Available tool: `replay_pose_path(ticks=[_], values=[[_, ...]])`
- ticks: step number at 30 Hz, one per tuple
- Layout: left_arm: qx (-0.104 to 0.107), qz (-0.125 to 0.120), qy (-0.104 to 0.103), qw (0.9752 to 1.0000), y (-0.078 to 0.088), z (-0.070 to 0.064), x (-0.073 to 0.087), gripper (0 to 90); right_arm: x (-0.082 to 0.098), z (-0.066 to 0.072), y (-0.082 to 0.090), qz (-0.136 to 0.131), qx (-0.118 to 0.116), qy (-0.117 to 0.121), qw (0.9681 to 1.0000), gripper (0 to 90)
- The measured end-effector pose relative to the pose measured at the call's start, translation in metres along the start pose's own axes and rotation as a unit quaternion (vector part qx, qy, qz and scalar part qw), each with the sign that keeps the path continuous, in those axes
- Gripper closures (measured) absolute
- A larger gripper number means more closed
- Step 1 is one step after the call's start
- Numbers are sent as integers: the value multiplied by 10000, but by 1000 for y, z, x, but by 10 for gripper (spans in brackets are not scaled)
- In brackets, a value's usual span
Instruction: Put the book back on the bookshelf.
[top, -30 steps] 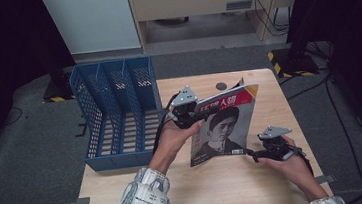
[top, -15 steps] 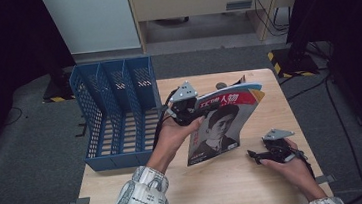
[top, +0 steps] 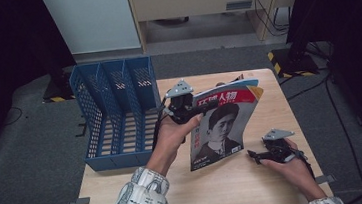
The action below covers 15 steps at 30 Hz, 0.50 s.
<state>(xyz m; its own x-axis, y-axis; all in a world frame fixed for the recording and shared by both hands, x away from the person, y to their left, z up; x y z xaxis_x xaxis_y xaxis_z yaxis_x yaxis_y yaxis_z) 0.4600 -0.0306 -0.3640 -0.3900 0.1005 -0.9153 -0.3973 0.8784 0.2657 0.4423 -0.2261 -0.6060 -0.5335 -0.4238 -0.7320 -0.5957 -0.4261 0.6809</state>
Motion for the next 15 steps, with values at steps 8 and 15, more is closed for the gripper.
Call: replay_pose_path(ticks=[8,15], values=[[-60,-79,5,10000,12,0,-5,865,0,0,0,0,3,0,10000,167],[-55,-227,131,9996,25,1,-10,865,0,0,0,-5,13,3,10000,167]])
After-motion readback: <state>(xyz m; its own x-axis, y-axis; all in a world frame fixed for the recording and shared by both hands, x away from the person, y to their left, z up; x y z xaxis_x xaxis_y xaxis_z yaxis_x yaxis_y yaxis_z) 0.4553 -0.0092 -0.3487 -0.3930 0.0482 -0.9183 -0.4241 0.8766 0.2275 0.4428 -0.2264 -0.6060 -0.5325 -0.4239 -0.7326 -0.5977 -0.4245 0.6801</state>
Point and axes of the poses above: each handheld gripper's, and its own axes: y roughly backward along the jaws, x roughly out of its underside, z roughly to its left, the point moved 10 cm from there along -y, roughly forward along the jaws, and after that the axes turned 3 degrees about y, right-handed, at the moved point
